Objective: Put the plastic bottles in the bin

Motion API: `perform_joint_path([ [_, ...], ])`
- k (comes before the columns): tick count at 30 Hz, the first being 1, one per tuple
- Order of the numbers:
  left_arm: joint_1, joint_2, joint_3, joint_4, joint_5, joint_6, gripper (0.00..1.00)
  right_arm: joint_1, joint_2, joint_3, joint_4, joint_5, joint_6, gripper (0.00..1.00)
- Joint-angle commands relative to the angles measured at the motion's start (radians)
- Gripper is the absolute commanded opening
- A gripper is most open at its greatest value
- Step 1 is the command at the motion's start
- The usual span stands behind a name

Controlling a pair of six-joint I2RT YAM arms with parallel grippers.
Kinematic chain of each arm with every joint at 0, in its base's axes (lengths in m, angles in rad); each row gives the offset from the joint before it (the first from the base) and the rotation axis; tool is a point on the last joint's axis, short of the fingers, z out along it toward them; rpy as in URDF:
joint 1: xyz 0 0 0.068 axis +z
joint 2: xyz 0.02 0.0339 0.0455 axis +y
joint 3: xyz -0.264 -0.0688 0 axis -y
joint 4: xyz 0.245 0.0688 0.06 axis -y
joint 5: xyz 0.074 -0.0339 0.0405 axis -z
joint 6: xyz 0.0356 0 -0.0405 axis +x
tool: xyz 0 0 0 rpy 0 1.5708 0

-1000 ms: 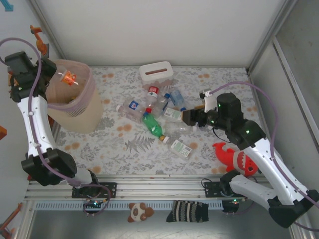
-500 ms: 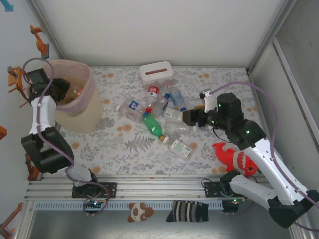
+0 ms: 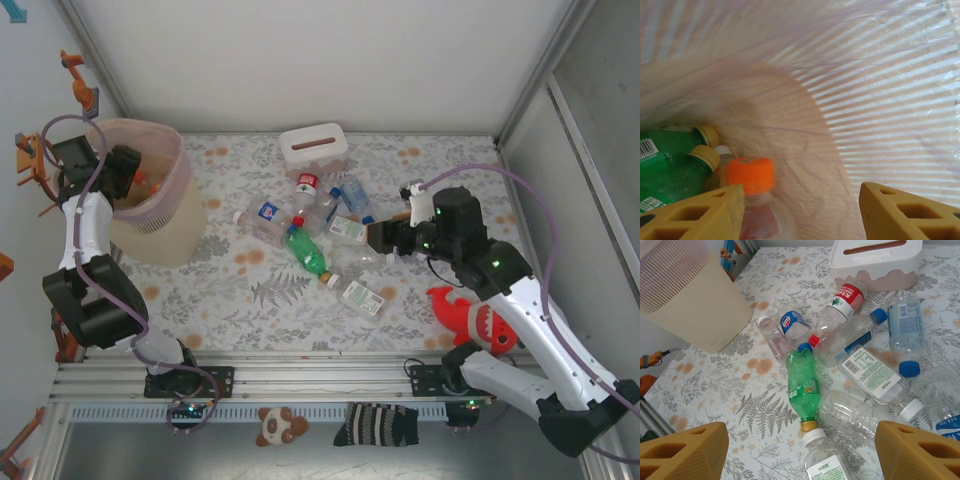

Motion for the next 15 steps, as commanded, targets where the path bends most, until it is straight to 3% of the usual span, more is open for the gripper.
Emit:
perform_joint_path([
  [1,0.009,-0.010,-0.003,-0.003,0.008,0.000,0.65,-0.002,0.003,0.042,-0.014,0.020,-0.015,0.76],
  [6,0.017,-0.065,0.042,-0.045,0.013,0.019,0.71,-0.002,0.015,0.052,-0.019,0.023,-0.022,0.76],
  [15,0.021,-0.166,0.102,-0.134,0.073,0.083,0.72,-0.002,0.067,0.069,-0.071,0.056,-0.052,0.76],
])
